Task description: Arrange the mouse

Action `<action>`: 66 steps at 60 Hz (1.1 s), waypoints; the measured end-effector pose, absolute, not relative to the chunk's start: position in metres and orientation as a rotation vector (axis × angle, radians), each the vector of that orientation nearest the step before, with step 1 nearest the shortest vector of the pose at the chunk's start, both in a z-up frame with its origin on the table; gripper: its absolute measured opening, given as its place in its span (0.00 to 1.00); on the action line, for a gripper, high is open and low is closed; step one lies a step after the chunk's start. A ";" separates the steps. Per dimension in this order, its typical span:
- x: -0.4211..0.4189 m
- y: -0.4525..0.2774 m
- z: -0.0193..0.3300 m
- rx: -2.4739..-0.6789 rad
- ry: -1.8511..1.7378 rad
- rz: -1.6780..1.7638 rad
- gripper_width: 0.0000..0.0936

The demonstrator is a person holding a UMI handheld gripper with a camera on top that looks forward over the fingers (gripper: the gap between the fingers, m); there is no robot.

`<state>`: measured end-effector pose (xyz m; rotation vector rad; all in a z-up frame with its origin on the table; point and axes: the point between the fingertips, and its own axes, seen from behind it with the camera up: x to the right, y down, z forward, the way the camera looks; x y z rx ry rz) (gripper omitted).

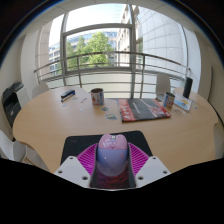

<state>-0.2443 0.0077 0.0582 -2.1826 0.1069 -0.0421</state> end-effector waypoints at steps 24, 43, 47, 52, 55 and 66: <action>-0.248 -0.001 0.021 -2.273 0.154 -0.102 0.88; -0.262 -0.083 0.140 -2.176 0.159 -0.214 0.90; -0.269 -0.105 0.153 -2.164 0.155 -0.216 0.90; -0.283 -0.137 0.167 -2.151 0.147 -0.217 0.90; -0.289 -0.154 0.172 -2.144 0.147 -0.221 0.90; -0.306 -0.211 0.176 -2.142 0.155 -0.210 0.90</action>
